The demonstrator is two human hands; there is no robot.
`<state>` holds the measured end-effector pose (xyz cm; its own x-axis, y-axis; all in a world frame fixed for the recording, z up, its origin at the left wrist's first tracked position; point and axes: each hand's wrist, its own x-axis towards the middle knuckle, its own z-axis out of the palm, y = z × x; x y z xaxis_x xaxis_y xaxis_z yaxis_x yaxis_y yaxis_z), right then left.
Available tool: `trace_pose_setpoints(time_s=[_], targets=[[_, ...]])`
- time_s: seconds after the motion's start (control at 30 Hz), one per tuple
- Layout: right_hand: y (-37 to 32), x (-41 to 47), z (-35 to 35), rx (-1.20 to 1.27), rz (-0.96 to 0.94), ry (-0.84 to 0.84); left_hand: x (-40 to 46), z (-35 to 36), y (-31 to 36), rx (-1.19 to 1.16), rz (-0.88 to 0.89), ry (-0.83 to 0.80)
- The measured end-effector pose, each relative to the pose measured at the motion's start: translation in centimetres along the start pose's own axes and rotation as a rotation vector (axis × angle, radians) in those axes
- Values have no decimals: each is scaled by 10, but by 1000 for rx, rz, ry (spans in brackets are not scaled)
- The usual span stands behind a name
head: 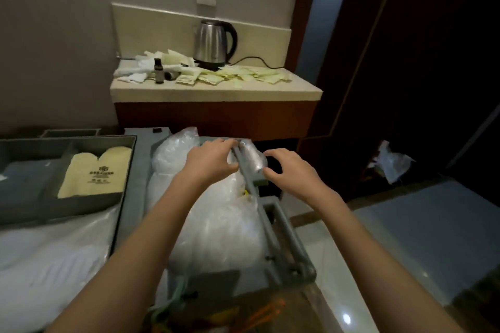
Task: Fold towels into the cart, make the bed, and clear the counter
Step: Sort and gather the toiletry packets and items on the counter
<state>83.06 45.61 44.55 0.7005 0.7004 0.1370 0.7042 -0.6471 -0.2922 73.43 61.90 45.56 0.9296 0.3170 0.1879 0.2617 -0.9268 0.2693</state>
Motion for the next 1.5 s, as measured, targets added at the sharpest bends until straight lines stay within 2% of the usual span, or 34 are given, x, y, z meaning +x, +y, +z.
trace_pose_setpoints(time_s=[0.17, 0.33, 0.53, 0.67, 1.17, 1.33, 1.5], targets=[[34, 61, -31, -38, -187, -77, 41, -18, 21, 6, -180, 51], [16, 131, -36, -11, -339, -98, 73, -44, 4, 54, -299, 140], [-15, 207, -19, 0, -438, -126, 107, -46, -45, 51, -376, 120], [-14, 250, -5, -19, -441, -104, 148, -42, -76, 46, -350, 107], [5, 465, 41, 91, -345, -83, 333, 1, -160, 106, -438, 75], [7, 512, 61, 46, -324, -37, 388, 25, -184, 103, -530, 201], [10, 514, 66, -20, -371, 22, 394, 42, -186, 174, -519, 425]])
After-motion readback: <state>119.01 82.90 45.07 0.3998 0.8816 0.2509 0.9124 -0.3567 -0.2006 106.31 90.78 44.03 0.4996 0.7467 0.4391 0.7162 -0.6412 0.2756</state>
